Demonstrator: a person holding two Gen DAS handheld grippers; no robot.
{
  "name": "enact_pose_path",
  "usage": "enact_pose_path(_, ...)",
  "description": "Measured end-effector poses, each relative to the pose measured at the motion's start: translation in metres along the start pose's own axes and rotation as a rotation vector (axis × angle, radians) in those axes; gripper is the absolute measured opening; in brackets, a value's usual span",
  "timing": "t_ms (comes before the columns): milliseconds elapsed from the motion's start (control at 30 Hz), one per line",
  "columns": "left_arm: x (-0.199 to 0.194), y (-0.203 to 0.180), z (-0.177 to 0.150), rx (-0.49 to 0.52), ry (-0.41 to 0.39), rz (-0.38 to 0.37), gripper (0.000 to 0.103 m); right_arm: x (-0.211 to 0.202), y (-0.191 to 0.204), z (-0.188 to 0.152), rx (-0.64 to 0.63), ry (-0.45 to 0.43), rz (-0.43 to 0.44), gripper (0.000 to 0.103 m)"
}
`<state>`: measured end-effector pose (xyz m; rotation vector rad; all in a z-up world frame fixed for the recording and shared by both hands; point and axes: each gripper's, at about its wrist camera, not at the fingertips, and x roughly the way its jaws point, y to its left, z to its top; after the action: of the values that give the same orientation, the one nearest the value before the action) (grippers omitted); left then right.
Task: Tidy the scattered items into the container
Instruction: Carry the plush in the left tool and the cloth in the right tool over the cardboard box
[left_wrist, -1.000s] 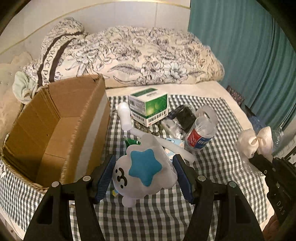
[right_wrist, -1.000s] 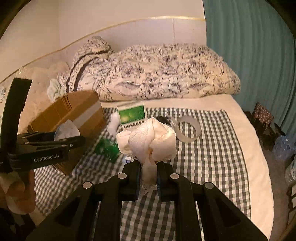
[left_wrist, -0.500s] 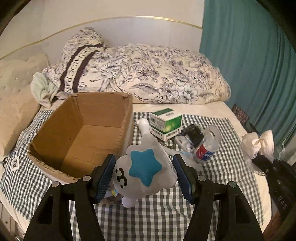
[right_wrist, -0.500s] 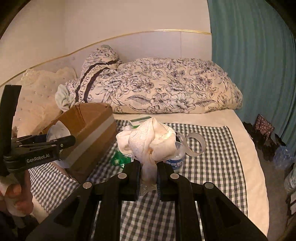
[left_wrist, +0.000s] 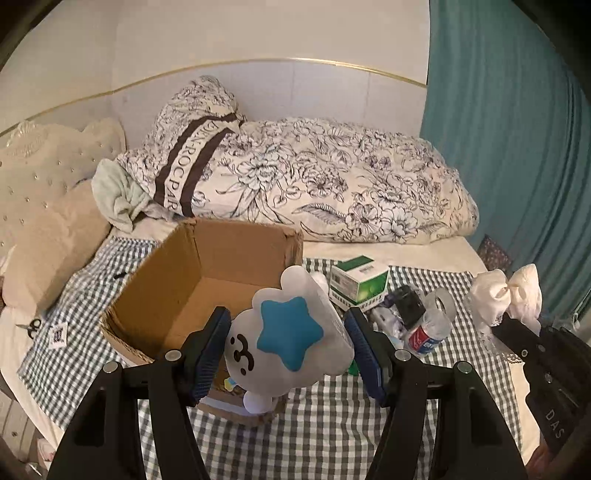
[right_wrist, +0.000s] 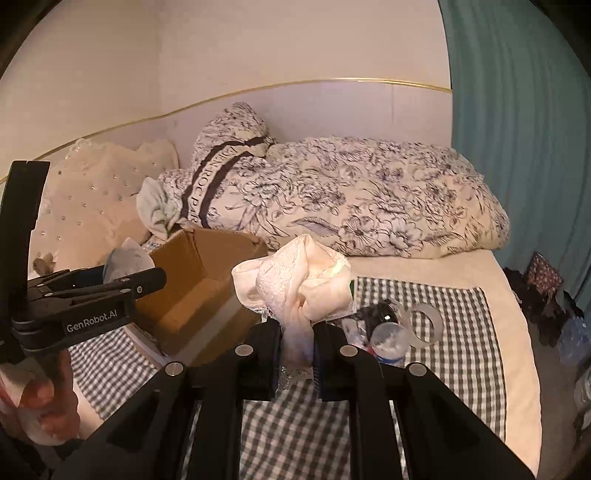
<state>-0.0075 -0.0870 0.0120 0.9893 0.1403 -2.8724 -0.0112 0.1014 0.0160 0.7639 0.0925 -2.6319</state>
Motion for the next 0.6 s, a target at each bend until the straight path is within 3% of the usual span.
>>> enact_pose_path(600,0.017,0.076,0.055,0.024,-0.011,0.147,0.065,0.046,0.047,0.061,-0.049,0.0,0.119,0.013)
